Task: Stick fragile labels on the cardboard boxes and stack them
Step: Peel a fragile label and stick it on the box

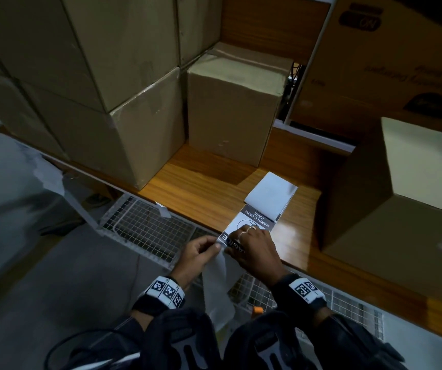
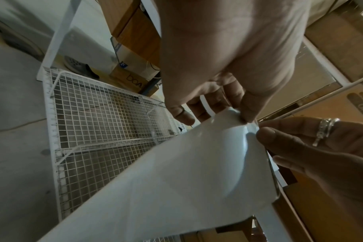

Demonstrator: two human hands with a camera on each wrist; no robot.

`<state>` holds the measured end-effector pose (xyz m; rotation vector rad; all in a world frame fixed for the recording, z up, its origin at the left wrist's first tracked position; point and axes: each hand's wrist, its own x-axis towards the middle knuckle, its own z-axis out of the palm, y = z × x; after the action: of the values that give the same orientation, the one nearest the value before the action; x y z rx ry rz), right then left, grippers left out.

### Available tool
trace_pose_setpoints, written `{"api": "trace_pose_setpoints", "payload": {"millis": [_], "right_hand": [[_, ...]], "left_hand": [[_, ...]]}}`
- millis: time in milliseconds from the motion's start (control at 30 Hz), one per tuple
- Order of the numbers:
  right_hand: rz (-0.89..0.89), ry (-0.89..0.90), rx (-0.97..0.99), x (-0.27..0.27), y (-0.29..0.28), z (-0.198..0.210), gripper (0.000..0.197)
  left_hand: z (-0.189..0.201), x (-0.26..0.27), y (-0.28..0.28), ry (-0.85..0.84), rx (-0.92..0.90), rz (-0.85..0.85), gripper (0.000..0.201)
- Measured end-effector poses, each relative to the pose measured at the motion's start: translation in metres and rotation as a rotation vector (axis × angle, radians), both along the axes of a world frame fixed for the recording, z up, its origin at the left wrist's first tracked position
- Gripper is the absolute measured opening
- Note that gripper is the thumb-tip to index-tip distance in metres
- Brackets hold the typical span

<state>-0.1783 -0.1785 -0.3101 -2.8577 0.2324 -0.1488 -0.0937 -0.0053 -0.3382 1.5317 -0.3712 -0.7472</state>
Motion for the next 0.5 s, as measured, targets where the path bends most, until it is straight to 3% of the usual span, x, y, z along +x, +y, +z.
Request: {"api": "trace_pose_setpoints", "payload": {"millis": [300, 500], "right_hand": [[-0.015, -0.023, 0.016, 0.0, 0.002, 0.011, 0.022], [-0.155, -0.063, 0.23, 0.003, -0.017, 0.024, 0.02]], "left_hand": [[-0.007, 0.003, 0.0, -0.026, 0.021, -0.01, 0.017], [-0.016, 0.004, 0.006, -0.002, 0.104, 0.025, 0.015]]}}
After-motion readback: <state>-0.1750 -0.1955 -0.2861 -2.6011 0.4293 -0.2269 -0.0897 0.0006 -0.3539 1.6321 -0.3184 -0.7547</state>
